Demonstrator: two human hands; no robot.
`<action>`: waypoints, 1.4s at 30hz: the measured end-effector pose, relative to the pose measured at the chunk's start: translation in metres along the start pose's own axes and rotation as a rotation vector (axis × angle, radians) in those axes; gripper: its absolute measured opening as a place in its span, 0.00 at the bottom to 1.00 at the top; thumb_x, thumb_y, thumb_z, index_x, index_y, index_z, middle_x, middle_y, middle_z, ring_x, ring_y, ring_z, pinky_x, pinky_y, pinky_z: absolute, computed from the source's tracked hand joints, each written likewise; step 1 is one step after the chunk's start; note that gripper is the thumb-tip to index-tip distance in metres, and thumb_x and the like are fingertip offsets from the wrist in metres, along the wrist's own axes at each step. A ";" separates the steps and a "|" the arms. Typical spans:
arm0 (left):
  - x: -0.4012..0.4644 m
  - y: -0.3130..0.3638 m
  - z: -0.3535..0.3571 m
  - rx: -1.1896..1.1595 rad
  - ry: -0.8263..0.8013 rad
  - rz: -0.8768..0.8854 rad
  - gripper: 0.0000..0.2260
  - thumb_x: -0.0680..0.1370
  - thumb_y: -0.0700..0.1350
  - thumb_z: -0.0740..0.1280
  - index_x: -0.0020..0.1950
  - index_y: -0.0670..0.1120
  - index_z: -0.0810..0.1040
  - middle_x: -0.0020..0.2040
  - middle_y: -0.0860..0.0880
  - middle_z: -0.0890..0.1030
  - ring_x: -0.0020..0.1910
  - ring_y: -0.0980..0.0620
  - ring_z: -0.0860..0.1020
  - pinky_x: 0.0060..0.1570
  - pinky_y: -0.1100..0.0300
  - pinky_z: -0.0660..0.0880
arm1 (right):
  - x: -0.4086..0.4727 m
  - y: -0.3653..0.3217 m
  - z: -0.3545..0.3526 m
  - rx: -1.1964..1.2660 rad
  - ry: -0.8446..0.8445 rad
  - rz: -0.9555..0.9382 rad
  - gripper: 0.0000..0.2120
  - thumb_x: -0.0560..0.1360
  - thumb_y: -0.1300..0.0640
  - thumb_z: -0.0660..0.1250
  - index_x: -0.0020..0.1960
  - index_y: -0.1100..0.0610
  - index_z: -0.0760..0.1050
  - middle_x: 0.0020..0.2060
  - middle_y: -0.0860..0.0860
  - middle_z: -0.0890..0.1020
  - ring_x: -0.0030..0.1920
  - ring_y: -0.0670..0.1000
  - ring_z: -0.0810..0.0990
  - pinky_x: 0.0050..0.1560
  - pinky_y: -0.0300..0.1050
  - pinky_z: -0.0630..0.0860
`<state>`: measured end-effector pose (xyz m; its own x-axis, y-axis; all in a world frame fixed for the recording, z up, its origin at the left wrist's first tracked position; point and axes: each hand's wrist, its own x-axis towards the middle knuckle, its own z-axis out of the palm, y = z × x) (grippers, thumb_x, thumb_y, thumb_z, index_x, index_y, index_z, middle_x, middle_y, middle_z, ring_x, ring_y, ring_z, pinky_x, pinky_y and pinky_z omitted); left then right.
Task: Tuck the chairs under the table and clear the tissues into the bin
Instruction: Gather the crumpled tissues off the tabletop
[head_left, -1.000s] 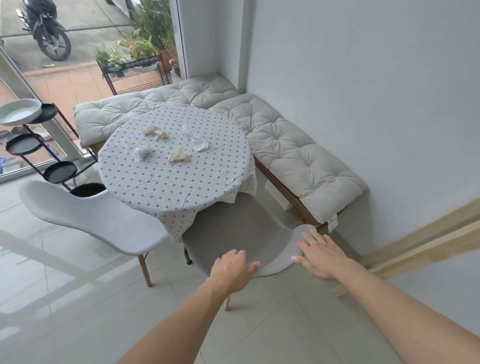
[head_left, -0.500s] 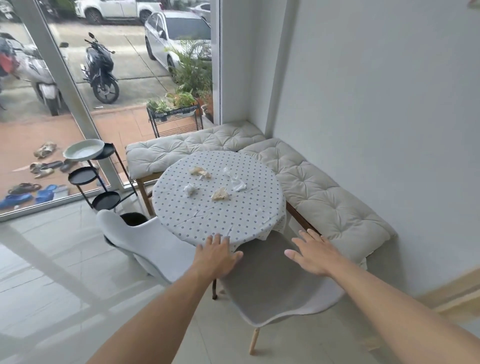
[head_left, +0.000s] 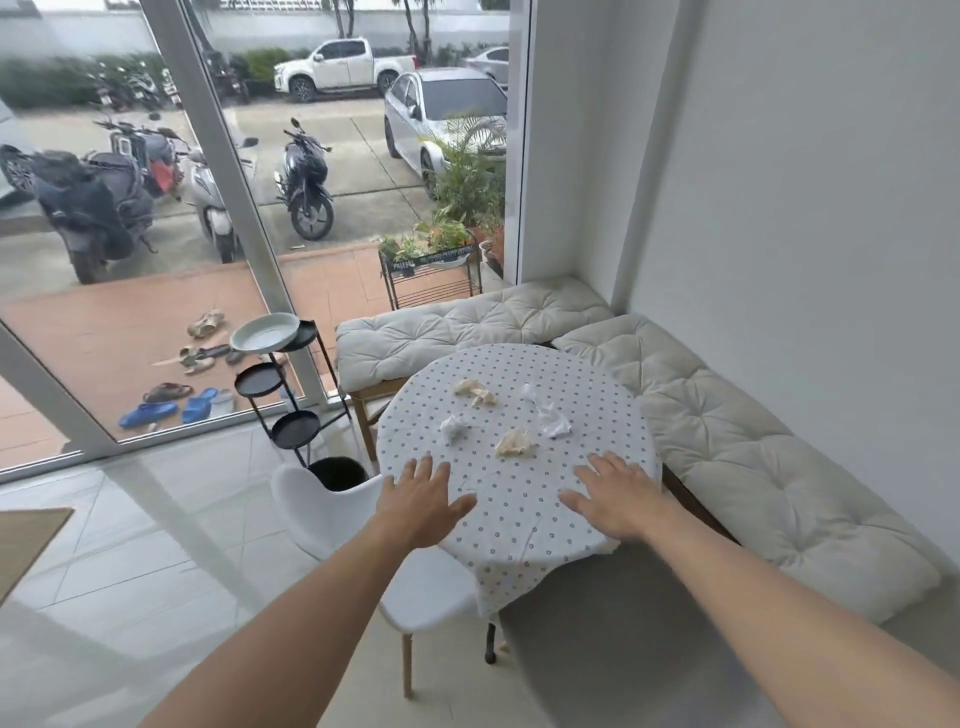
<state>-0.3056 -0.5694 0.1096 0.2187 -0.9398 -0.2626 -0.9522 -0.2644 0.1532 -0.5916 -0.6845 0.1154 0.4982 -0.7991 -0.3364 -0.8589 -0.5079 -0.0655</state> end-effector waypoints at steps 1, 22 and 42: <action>0.009 -0.006 -0.006 0.011 0.004 -0.014 0.38 0.80 0.71 0.51 0.83 0.49 0.53 0.84 0.44 0.50 0.83 0.41 0.49 0.78 0.35 0.52 | 0.014 -0.001 -0.004 0.007 0.000 -0.002 0.35 0.81 0.31 0.46 0.81 0.50 0.56 0.83 0.54 0.53 0.82 0.57 0.48 0.79 0.63 0.50; 0.224 -0.142 -0.010 0.077 -0.130 0.074 0.35 0.82 0.66 0.52 0.83 0.49 0.51 0.84 0.41 0.51 0.82 0.39 0.50 0.78 0.38 0.55 | 0.237 -0.058 -0.006 0.057 -0.119 0.109 0.34 0.82 0.34 0.50 0.81 0.52 0.54 0.83 0.56 0.51 0.82 0.57 0.47 0.79 0.63 0.50; 0.385 -0.082 0.072 -0.037 -0.439 0.339 0.32 0.85 0.50 0.64 0.83 0.47 0.50 0.84 0.40 0.46 0.82 0.38 0.48 0.79 0.42 0.56 | 0.329 -0.039 0.075 0.069 -0.172 0.138 0.32 0.80 0.58 0.65 0.80 0.52 0.54 0.82 0.59 0.49 0.80 0.63 0.51 0.77 0.61 0.59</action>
<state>-0.1584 -0.8943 -0.0724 -0.2156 -0.7969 -0.5644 -0.9439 0.0219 0.3296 -0.4034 -0.9032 -0.0635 0.3528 -0.7903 -0.5010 -0.9267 -0.3693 -0.0700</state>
